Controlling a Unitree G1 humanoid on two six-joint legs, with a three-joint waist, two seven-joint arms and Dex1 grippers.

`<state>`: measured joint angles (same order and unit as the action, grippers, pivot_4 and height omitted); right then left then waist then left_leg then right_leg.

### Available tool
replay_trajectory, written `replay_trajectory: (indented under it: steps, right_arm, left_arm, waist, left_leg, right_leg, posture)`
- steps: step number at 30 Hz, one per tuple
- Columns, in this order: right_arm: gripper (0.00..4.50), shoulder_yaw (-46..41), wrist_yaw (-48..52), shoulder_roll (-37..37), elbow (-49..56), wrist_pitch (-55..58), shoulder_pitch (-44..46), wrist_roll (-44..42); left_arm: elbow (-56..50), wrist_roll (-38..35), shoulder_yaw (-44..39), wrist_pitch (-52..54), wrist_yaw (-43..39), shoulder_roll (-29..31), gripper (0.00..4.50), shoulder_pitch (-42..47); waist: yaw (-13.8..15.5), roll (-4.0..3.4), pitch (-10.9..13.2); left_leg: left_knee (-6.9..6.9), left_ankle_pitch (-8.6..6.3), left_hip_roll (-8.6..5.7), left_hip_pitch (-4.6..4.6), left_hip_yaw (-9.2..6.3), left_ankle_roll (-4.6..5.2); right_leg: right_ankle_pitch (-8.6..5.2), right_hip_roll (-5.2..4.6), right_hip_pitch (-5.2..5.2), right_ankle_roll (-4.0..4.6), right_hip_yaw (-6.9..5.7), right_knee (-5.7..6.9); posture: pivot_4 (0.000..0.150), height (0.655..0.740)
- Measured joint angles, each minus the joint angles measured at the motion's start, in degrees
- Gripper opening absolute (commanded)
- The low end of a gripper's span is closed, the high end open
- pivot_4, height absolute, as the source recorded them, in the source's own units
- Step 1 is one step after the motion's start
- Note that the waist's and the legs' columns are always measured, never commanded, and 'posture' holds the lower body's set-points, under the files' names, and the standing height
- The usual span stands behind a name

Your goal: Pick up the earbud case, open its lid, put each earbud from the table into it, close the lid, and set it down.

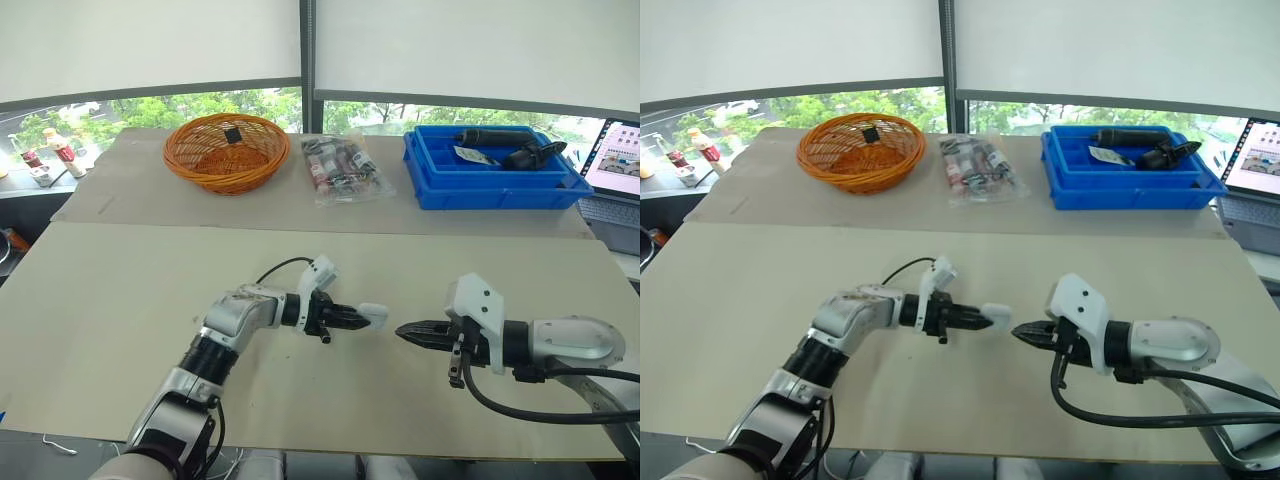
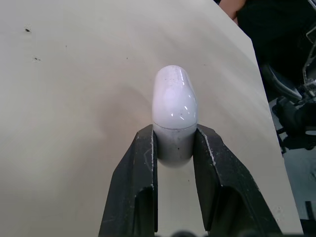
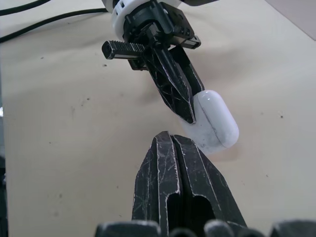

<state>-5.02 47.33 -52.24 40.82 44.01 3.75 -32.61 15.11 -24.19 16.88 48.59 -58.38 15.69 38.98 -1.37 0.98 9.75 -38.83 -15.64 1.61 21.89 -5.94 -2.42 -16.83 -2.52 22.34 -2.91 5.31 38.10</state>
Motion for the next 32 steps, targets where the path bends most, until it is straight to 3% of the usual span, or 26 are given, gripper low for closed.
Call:
replay_trajectory:
  steps: [7, 8, 11, 16, 24, 27, 32]
  right_arm:
    - [0.0, -0.02, -0.78, 0.0, 0.13, -1.13, -0.2, 0.94]
    - [0.0, -0.03, -0.79, 0.0, 0.11, -1.61, -0.2, 1.03]
    - [0.0, -0.21, 0.17, -0.56, 0.07, -2.95, 0.02, 1.22]
    - [1.6, -0.62, 3.7, -4.41, -1.15, -7.26, 0.02, 3.84]
    - [4.37, -7.5, 13.61, -12.7, -6.88, -15.93, -0.73, 7.24]
    - [4.37, -9.62, 17.3, -14.49, -9.45, -19.39, -1.91, 8.84]
    - [4.37, -9.15, 18.67, -14.44, -10.24, -20.99, -0.39, 8.9]
  left_arm:
    - [2.07, 5.22, 2.36, -10.82, -3.51, 4.07, 4.3, 1.0]
    - [1.95, 6.08, 2.37, -12.52, -3.78, 5.05, 4.46, 1.0]
    - [1.16, 8.3, 2.02, -16.62, -4.17, 9.18, 4.46, 0.35]
    - [-5.1, 8.34, -1.21, -21.92, -6.58, 16.04, 4.5, -5.58]
    - [-28.77, 1.07, -13.75, -26.08, -10.0, 25.63, 4.5, -23.16]
    - [-34.16, 1.83, -15.96, -26.15, -8.81, 29.57, 4.5, -28.25]
    - [-36.82, 1.82, -16.74, -26.16, -6.49, 30.05, 4.5, -29.77]
  waist:
    - [0.15, 0.0, 0.0]
    - [0.11, 0.0, 0.0]
    - [-0.12, -0.01, 0.0]
    - [0.14, -0.04, 0.04]
    - [0.37, -0.13, 0.12]
    - [0.61, -0.12, 0.14]
    - [0.47, -0.15, 0.16]
  left_leg:
    - [-0.01, 0.01, 0.0, -0.03, 0.01, -0.01]
    - [-0.01, 0.01, 0.0, -0.03, 0.01, -0.01]
    - [0.01, 0.01, 0.01, -0.04, 0.01, -0.01]
    - [0.0, 0.01, 0.01, 0.11, 0.01, -0.01]
    - [0.02, 0.0, 0.08, 0.03, 0.05, -0.01]
    - [0.03, 0.0, 0.09, -0.01, 0.07, -0.01]
    - [0.02, 0.0, 0.08, -0.01, 0.09, -0.01]
  right_leg:
    - [0.0, -0.01, -0.04, 0.0, 0.02, -0.01]
    - [0.0, -0.01, -0.04, 0.0, 0.02, -0.01]
    - [0.0, 0.0, -0.01, 0.0, 0.03, -0.01]
    - [0.0, -0.05, 0.06, -0.01, 0.02, -0.06]
    - [0.0, -0.05, 0.01, 0.0, 0.02, -0.06]
    - [0.0, -0.04, -0.03, 0.01, 0.0, -0.05]
    - [0.0, -0.05, -0.04, 0.01, 0.01, -0.05]
  posture:
    - [0.15, 0.7136]
    - [0.15, 0.7136]
    - [0.15, 0.7136]
    - [0.15, 0.7136]
    - [0.15, 0.7136]
    - [0.15, 0.7136]
    - [0.15, 0.7136]
